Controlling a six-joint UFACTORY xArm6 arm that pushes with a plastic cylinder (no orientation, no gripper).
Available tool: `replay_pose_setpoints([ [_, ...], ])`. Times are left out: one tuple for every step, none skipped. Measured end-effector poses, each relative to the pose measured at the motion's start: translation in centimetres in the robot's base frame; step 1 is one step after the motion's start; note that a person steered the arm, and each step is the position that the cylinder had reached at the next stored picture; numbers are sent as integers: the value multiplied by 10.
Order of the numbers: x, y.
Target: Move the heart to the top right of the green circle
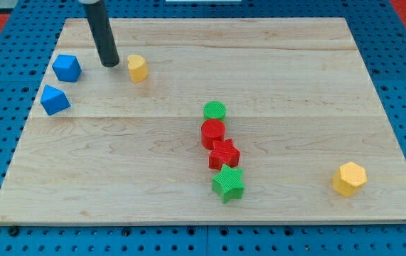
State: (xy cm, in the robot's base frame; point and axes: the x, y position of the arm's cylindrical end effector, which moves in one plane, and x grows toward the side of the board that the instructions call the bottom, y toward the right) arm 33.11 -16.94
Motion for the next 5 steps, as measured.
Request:
replay_pose_setpoints([
  [14, 59],
  [13, 143],
  [6, 131],
  [-9, 63],
  [-32, 71],
])
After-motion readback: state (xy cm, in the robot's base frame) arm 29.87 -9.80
